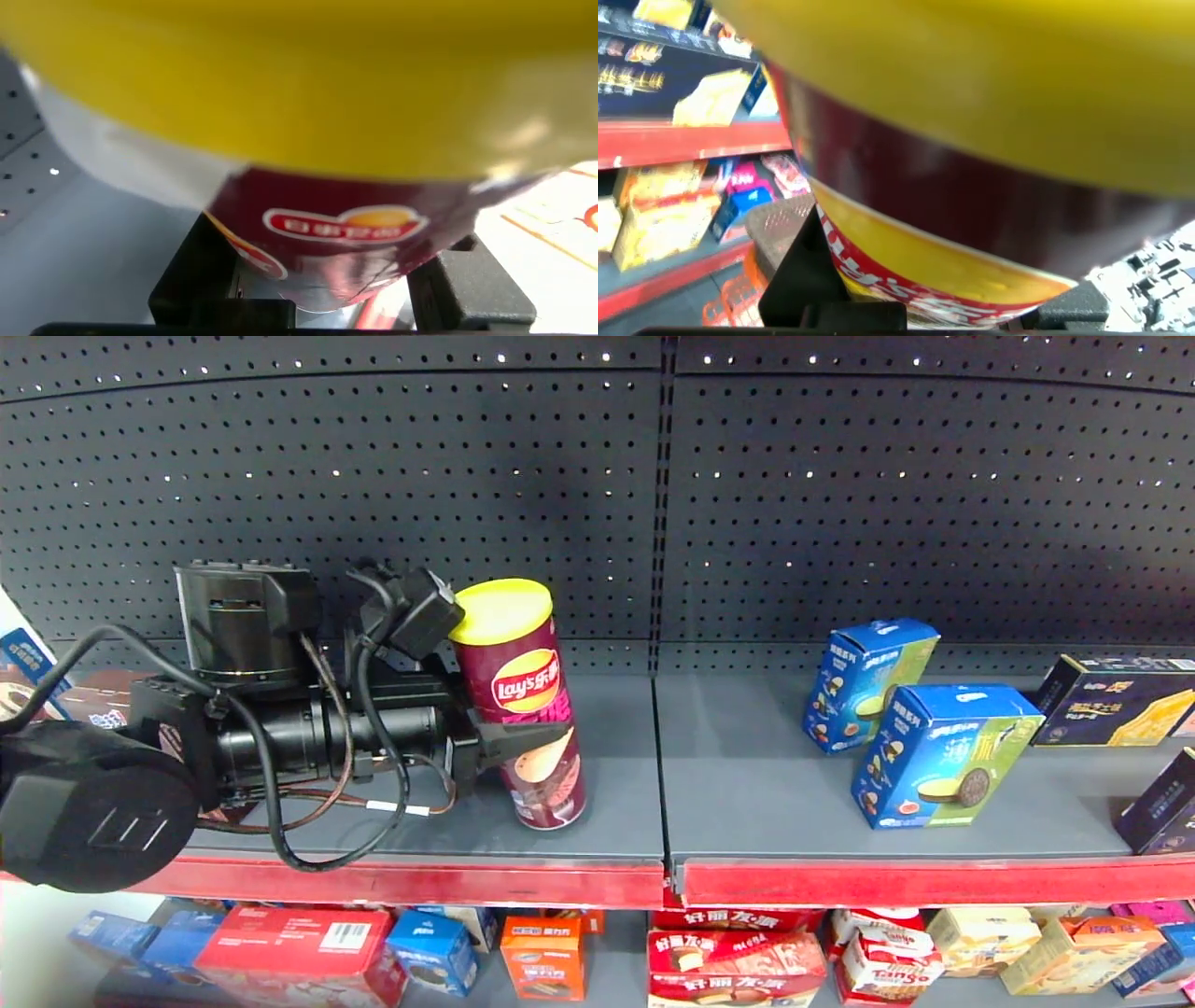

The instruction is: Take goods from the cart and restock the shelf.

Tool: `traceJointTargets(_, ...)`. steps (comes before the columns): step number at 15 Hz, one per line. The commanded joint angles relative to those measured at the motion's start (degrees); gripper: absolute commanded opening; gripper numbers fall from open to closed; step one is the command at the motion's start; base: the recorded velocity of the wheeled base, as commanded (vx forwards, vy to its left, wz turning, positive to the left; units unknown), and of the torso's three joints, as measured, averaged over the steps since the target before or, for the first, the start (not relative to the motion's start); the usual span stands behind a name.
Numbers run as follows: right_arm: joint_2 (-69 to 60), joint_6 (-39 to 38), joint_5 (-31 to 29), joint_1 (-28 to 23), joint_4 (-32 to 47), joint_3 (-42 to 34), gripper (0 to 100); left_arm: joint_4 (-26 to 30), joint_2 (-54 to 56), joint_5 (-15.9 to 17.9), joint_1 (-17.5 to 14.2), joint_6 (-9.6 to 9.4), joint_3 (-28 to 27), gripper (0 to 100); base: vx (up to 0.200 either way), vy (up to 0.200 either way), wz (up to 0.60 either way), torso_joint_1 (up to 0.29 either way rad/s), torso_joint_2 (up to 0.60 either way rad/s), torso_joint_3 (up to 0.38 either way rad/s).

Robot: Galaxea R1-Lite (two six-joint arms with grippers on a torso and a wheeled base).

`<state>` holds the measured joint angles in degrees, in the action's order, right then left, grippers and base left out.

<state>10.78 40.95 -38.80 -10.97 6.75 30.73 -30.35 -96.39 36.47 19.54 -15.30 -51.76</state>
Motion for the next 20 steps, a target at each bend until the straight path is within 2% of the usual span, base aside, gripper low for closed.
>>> traceJointTargets(1,-1.7,0.0,0.0,0.0,1.2,-0.1,0,-0.1,-1.4,0.1,-0.4,0.01,0.2,0,0.000,0.000,0.00,0.000,0.00,0.000)
traceJointTargets(3,-1.9,0.0,0.1,0.0,2.3,-0.1,0,-0.1,-1.5,0.6,-0.4,0.09,0.1,0,0.000,0.000,0.00,0.000,0.00,0.000)
traceJointTargets(5,-1.9,0.0,0.1,0.0,2.2,-0.8,0,-0.6,-2.6,3.7,-0.4,-0.08,-0.4,0,0.000,0.000,0.00,0.000,0.00,0.000)
traceJointTargets(6,-1.9,0.1,0.1,0.0,2.2,-0.8,0,-1.5,-3.3,4.0,-0.3,-0.08,-1.1,0,0.000,0.000,0.00,0.000,0.00,0.000)
traceJointTargets(10,-2.1,0.1,0.0,0.1,2.2,-1.1,0,-3.1,-6.1,4.0,0.0,-0.17,-2.7,0,0.000,0.000,0.00,0.000,0.00,0.000)
traceJointTargets(20,-5.0,2.1,0.0,0.0,2.3,-3.0,0,-3.6,-6.1,4.7,0.2,-0.26,-0.6,0,0.000,0.000,0.00,0.000,0.00,0.000)
